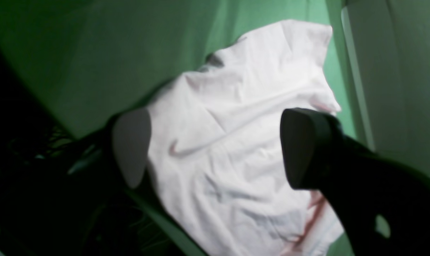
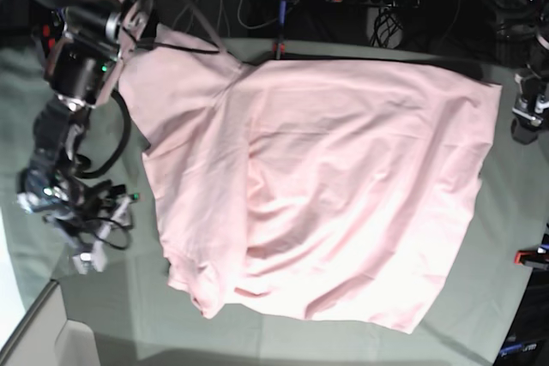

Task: Layout the t-shirt on the table in an organized manner, then fold the t-shirt properly
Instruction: 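Grasp the shirt's sleeve corner with the right gripper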

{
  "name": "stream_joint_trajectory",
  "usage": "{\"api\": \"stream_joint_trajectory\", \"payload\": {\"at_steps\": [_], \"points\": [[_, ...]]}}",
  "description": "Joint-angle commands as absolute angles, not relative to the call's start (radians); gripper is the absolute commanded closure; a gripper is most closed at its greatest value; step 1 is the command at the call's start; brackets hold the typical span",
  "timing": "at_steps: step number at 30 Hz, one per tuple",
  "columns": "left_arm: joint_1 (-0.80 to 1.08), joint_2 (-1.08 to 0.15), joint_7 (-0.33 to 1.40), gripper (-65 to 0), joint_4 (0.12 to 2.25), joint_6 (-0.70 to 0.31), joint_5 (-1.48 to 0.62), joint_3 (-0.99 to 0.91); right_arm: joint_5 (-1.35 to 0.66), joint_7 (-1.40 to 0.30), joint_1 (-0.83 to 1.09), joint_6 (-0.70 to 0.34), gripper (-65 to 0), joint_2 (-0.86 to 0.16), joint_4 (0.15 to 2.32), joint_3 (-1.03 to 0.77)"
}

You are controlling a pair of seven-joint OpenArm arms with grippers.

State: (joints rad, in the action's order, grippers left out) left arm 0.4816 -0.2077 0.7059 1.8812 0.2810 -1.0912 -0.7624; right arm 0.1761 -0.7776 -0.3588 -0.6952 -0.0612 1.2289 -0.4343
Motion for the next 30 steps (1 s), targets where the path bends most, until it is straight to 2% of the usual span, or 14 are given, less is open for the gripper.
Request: {"api": "stream_joint_trajectory", "payload": {"at_steps": [1, 6, 16, 21, 23, 25, 27, 28, 30], "points": [[0.483, -0.222, 0.71, -55.5, 1.894, 0.282, -1.106, -0.769, 0.163, -0.757, -0.407, -0.698, -36.4, -0.067, 1.224, -0.423], [0.483, -0.22, 0.71, -55.4, 1.891, 0.282, -1.106, -0.769, 0.163, -0.734, -0.476, -0.698, -36.4, -0.041, 1.122, -0.415], [0.481, -0.22, 0.71, -55.4, 1.89, 0.282, -1.101, -0.769, 0.168, -0.516, -0.527, -0.698, -36.3, -0.039, 0.839, -0.414], [0.483, -0.22, 0.71, -55.4, 1.89, 0.282, -1.099, -0.769, 0.166, -0.443, -0.529, -0.698, -34.9, -0.042, 0.779, -0.414], [0.483, -0.22, 0.71, -55.4, 1.89, 0.282, -1.099, -0.769, 0.166, -0.421, -0.526, -0.698, -28.9, -0.042, 0.779, -0.414], [0.479, -0.22, 0.71, -55.4, 1.89, 0.282, -1.099, -0.769, 0.166, -0.412, -0.524, -0.698, -18.0, -0.042, 0.779, -0.414], [0.476, -0.22, 0.71, -55.4, 1.89, 0.282, -1.099, -0.769, 0.166, -0.414, -0.524, -0.698, -3.5, -0.042, 0.779, -0.414], [0.475, -0.222, 0.71, -55.4, 1.89, 0.282, -1.099, -0.769, 0.168, -0.415, -0.524, -0.698, 0.0, -0.042, 0.779, -0.414], [0.475, -0.222, 0.71, -55.4, 1.89, 0.282, -1.099, -0.769, 0.168, -0.421, -0.524, -0.698, 0.0, -0.044, 0.779, -0.412]]}}
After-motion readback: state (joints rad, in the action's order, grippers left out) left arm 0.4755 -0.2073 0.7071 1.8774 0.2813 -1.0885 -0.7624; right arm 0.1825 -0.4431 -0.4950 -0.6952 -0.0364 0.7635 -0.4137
